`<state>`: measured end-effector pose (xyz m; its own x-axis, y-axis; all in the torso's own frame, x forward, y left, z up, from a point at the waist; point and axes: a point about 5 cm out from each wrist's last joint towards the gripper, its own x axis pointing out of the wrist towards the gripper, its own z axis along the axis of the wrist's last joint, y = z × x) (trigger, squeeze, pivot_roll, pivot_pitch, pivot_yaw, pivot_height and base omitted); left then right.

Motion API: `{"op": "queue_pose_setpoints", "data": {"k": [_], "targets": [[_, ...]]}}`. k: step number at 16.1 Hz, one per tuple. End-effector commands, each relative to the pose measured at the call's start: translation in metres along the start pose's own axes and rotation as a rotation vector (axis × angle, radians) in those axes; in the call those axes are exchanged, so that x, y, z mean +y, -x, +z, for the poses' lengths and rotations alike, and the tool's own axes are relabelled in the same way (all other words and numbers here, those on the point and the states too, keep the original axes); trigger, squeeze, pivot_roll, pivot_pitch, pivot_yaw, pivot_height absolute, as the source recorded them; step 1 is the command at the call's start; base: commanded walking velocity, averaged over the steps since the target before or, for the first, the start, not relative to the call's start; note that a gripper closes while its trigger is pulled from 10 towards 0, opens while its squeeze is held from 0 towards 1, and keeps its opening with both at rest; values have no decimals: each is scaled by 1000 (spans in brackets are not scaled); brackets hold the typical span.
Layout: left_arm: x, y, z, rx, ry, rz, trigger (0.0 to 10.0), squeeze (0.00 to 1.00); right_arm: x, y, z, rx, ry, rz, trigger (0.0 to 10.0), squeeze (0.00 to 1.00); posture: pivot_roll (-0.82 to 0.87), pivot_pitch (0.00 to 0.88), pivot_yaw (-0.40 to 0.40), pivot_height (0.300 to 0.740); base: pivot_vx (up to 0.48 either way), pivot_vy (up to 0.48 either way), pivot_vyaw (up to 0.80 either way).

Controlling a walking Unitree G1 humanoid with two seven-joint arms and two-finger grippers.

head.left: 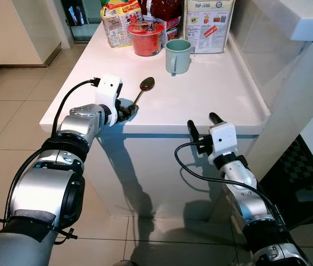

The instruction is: Setting the table

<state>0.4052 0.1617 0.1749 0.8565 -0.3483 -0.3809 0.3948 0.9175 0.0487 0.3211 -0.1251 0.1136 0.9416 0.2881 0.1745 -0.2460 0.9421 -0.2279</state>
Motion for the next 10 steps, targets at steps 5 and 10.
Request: {"op": "queue_pose_setpoints", "data": {"k": [5,10], "targets": [[0,1,-42,141,28,-21,0,0,4,2,-1,12,0,20,10000,0,24,97,80,740,0,0,0],[1,1,-45,133,36,-11,0,0,3,2,-1,14,4,24,10000,0,23,92,73,740,0,0,0]]}}
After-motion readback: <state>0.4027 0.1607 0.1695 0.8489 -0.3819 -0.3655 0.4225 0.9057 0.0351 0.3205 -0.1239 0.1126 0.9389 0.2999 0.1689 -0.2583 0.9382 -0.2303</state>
